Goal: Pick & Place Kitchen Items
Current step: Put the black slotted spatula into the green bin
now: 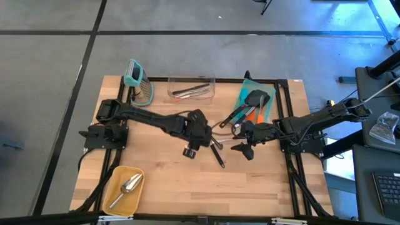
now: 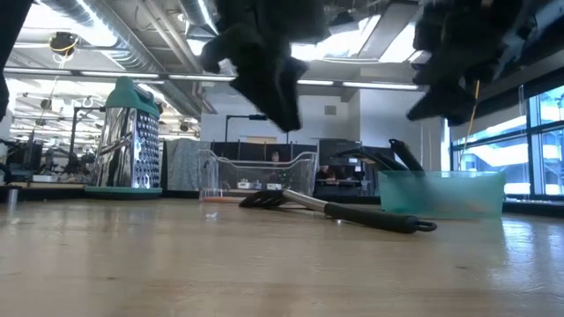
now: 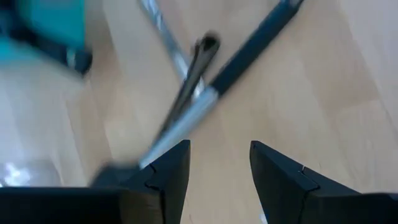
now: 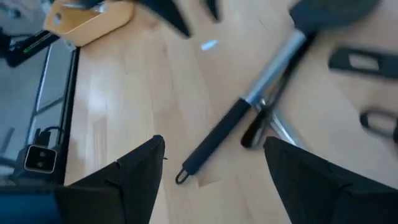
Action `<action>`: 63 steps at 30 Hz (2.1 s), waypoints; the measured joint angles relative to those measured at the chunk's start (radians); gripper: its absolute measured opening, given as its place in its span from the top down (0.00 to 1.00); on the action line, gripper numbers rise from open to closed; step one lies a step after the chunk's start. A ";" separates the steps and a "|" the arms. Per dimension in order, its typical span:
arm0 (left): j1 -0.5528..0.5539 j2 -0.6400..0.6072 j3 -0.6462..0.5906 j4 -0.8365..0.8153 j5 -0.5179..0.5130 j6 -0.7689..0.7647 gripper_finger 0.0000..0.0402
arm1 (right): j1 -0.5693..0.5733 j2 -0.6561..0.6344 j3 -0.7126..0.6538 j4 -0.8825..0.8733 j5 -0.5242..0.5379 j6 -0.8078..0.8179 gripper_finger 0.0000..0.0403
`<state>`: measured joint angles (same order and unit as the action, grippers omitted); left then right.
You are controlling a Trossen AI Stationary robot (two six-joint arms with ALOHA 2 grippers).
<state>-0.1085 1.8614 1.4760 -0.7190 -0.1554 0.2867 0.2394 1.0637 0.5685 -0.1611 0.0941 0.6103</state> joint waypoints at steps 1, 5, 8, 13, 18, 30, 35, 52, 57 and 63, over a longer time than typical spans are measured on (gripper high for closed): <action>-0.014 0.000 -0.010 0.043 -0.010 0.020 0.60 | 0.000 0.000 -0.019 0.015 0.003 0.031 0.31; -0.056 0.005 -0.035 0.186 -0.026 0.109 0.59 | 0.000 0.000 -0.068 -0.030 -0.002 0.174 0.31; -0.068 0.031 -0.033 0.242 -0.004 0.154 0.59 | 0.010 0.000 -0.090 -0.032 -0.016 0.225 0.31; -0.056 0.105 -0.032 0.257 0.042 0.216 0.60 | 0.073 0.000 -0.091 0.032 -0.014 0.246 0.31; -0.043 0.207 0.054 0.251 0.052 0.300 0.60 | 0.146 0.000 -0.091 0.153 -0.012 0.224 0.31; -0.012 0.373 0.245 0.077 0.148 0.403 0.64 | 0.249 0.000 -0.090 0.176 0.023 0.236 0.31; 0.002 0.405 0.249 0.083 0.152 0.434 0.64 | 0.276 0.000 -0.090 0.187 0.037 0.246 0.31; 0.009 0.444 0.255 -0.036 0.283 0.319 0.81 | 0.288 0.000 -0.090 0.191 0.063 0.254 0.31; -0.006 0.423 0.249 -0.043 0.209 0.273 0.81 | 0.297 0.000 -0.090 0.190 0.063 0.248 0.31; -0.010 0.348 0.234 -0.071 0.166 0.202 0.82 | 0.299 0.000 -0.090 0.188 0.063 0.246 0.31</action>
<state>-0.1182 2.2093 1.7100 -0.7896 0.0101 0.4890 0.5385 1.0634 0.4789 0.0266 0.1570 0.8566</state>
